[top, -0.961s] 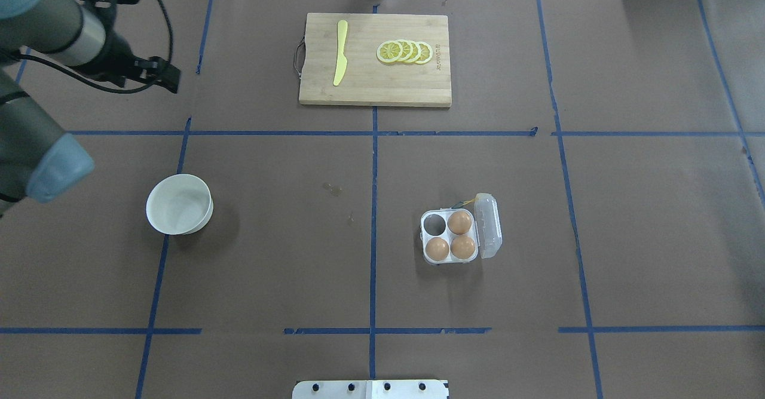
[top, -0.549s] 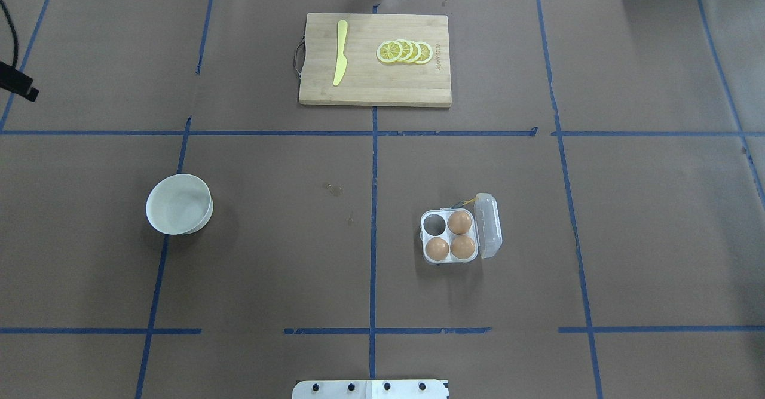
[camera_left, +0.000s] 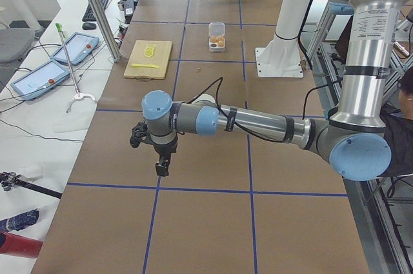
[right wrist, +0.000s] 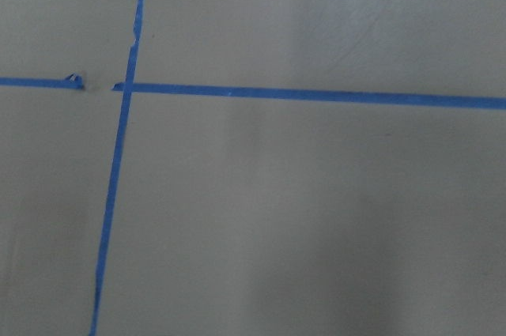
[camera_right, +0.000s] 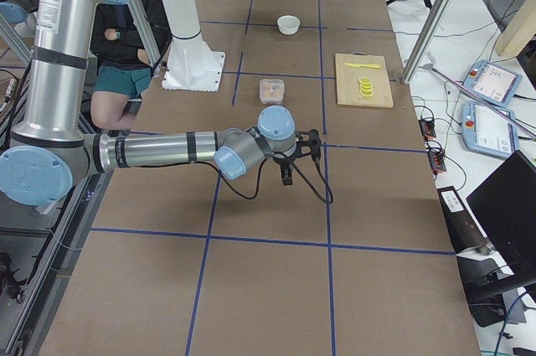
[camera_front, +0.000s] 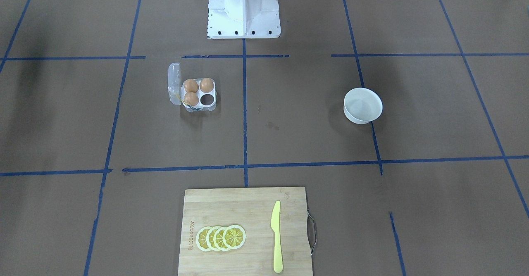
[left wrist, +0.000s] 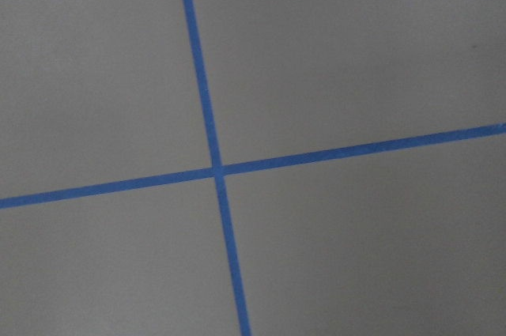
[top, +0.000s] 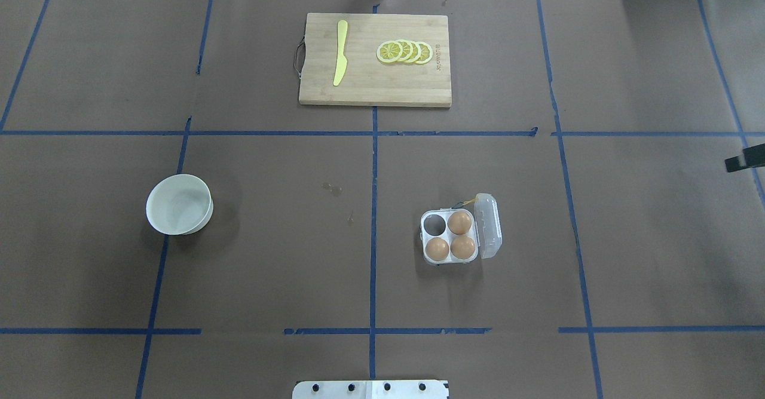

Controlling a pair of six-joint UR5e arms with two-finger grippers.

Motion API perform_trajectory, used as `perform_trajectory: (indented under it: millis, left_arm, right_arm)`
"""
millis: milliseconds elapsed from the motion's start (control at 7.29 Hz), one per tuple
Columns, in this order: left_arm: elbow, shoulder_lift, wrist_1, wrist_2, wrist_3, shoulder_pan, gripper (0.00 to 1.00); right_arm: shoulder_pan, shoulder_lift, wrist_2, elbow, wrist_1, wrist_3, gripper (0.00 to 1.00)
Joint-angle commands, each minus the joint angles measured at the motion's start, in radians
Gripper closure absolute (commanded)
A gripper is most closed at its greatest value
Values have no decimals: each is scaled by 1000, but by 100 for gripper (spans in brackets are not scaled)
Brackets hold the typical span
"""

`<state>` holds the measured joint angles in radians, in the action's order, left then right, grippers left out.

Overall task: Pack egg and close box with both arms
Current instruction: 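Reach the right gripper to the carton lid and press it shut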

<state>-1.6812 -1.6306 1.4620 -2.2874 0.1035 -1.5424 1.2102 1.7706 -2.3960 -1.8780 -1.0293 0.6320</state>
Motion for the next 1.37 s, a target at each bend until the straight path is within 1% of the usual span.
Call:
perform_trajectory:
  millis: [0, 137, 275, 412, 686, 824, 961, 1098, 1235]
  left_arm:
    - [-28, -5, -51, 0, 56, -42, 0]
    - [-28, -8, -49, 0, 56, -42, 0]
    - [-28, -9, -49, -1, 56, -42, 0]
    - [-20, -11, -43, -4, 54, -41, 0]
    - [-14, -11, -40, -6, 53, -41, 0]
    - [-9, -9, -37, -6, 53, -41, 0]
    - [-11, -6, -37, -6, 53, -41, 0]
    - [-11, -3, -37, -6, 53, -41, 0]
    - [-11, -3, -37, -6, 53, -41, 0]
  right_arm:
    - [-263, -3, 151, -100, 2, 255, 0]
    - [-358, -25, 203, -122, 2, 340, 0]
    - [-445, -84, 260, -130, 2, 459, 0]
    - [-546, -150, 344, -131, 2, 559, 0]
    - [-699, -247, 479, -127, -6, 656, 0]
    - [-762, -307, 535, -116, -30, 698, 0]
    - [-783, -386, 557, -116, -108, 709, 0]
    - [-784, -502, 557, -118, -212, 748, 0]
    - [-784, -576, 548, -121, -326, 750, 0]
